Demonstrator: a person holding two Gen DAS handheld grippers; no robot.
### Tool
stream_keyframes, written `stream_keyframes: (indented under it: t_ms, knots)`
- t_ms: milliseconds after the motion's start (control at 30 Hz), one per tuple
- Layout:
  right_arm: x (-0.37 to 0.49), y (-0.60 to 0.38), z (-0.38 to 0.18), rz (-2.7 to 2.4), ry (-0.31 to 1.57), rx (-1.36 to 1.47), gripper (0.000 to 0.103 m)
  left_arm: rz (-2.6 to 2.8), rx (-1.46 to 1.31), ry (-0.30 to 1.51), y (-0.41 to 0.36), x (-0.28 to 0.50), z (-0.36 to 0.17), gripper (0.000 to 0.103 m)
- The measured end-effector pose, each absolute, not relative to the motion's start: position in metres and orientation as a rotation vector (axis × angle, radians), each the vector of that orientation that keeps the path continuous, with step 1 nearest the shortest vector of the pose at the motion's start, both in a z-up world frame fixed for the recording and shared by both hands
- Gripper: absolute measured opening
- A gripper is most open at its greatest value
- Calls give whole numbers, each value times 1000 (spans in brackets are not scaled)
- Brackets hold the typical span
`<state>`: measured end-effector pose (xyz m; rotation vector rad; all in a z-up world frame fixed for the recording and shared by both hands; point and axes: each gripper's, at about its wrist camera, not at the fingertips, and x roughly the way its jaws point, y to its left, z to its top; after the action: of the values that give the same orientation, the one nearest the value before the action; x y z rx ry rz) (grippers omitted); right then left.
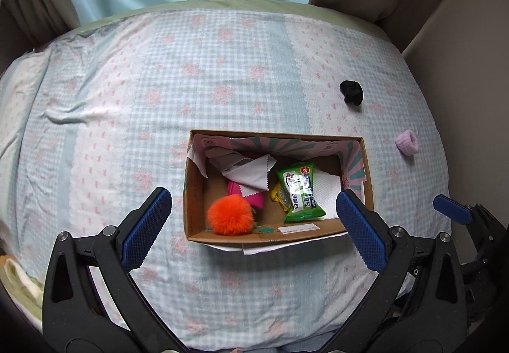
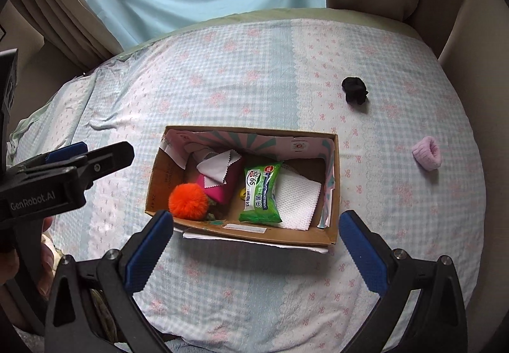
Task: Organize soft objects
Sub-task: 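Lift both tools from the box toward the black sock and pink scrunchie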
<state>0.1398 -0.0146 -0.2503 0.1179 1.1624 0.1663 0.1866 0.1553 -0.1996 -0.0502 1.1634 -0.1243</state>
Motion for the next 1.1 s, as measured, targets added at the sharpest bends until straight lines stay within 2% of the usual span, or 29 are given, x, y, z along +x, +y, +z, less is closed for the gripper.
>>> stream_keyframes:
  t_ms: [300, 567, 833, 1100]
  knots:
    - [112, -50, -195, 55, 1056, 146, 103, -136, -6, 1104, 126, 165, -161, 103]
    - [103, -122, -178, -61, 966, 169, 103, -137, 5, 1049, 61, 181, -154, 103]
    - [128, -201, -197, -95, 945, 200, 103, -184, -37, 1055, -17, 233, -183, 103]
    - [162, -262, -253, -142, 969, 289, 103, -234, -50, 1121, -75, 294, -246, 103]
